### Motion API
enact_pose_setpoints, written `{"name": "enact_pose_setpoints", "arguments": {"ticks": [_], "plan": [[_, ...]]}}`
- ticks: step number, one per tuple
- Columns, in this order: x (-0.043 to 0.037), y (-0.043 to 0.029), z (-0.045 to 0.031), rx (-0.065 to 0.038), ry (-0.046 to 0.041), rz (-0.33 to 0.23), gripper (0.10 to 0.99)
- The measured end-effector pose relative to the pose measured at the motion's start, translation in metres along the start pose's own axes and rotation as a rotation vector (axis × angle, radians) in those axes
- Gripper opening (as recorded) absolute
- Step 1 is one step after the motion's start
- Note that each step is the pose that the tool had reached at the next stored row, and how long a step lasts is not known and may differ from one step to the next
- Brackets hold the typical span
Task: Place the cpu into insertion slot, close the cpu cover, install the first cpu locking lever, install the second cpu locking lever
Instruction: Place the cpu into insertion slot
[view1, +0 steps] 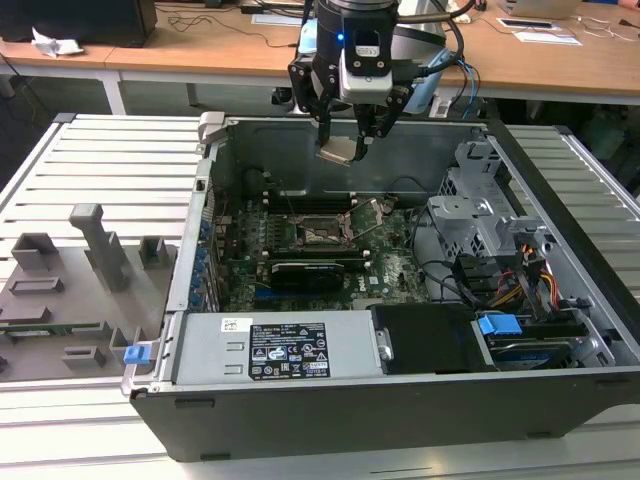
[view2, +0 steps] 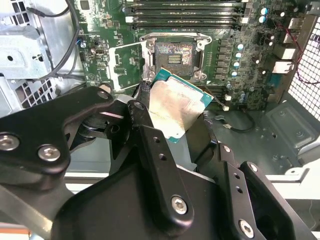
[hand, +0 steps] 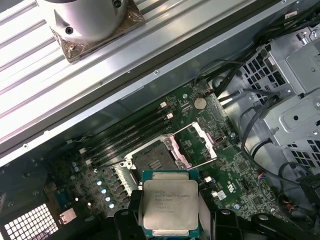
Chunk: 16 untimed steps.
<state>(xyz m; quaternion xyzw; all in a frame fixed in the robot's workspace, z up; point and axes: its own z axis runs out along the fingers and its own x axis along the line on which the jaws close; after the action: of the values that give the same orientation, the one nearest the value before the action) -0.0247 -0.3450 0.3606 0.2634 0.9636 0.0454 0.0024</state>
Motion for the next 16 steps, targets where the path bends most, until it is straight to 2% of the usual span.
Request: {"name": "enact_pose_setpoints", "arguments": {"ticks": [16], "plan": [[0.0, 0.0, 0.0, -0.001, -0.0049, 0.055, 0.533]]}}
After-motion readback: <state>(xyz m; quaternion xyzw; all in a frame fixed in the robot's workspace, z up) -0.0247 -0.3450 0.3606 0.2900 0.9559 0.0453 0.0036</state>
